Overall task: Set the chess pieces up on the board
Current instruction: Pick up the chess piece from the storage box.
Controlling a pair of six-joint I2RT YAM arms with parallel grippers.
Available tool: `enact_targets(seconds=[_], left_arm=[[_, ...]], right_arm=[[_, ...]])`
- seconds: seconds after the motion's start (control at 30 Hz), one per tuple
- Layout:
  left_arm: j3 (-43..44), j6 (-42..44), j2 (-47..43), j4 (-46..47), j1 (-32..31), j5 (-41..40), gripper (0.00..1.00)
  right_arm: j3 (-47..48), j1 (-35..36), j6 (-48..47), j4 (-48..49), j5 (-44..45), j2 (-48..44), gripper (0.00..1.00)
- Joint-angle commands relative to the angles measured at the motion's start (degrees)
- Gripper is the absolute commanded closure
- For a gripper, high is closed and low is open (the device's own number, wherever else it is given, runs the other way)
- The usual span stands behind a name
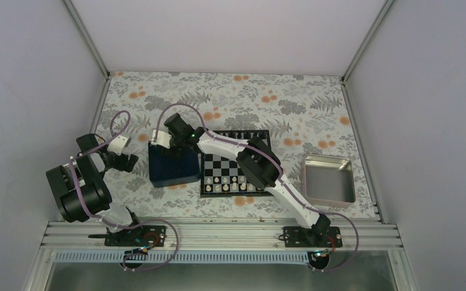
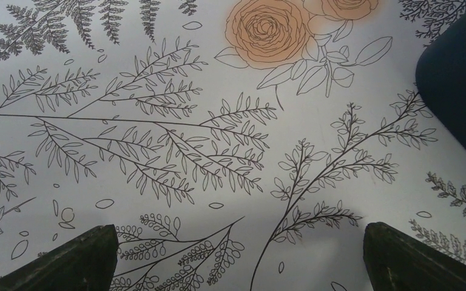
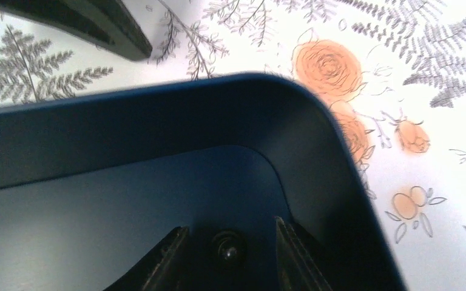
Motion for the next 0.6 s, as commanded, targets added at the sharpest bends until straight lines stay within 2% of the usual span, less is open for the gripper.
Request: enact_targets(seconds=[0.0,0.33,0.57], left_arm=[[-0.2,1.3,1.1,-0.1,-0.1,1.6,0.00],[-0.3,1.6,1.2,-0.3,-0.1,1.8,0.00],[-0.2,1.6,1.6,-0.2,-0.1,1.8,0.00]], right_arm=[[1.8,0.5,0.2,0.1,-1.0,2.1,0.65],[-2.5,0.4,0.5,0.8,-1.4,-0.6,0.88],[-6.9,0.0,1.2,1.9,-1.1,-6.6,0.95]])
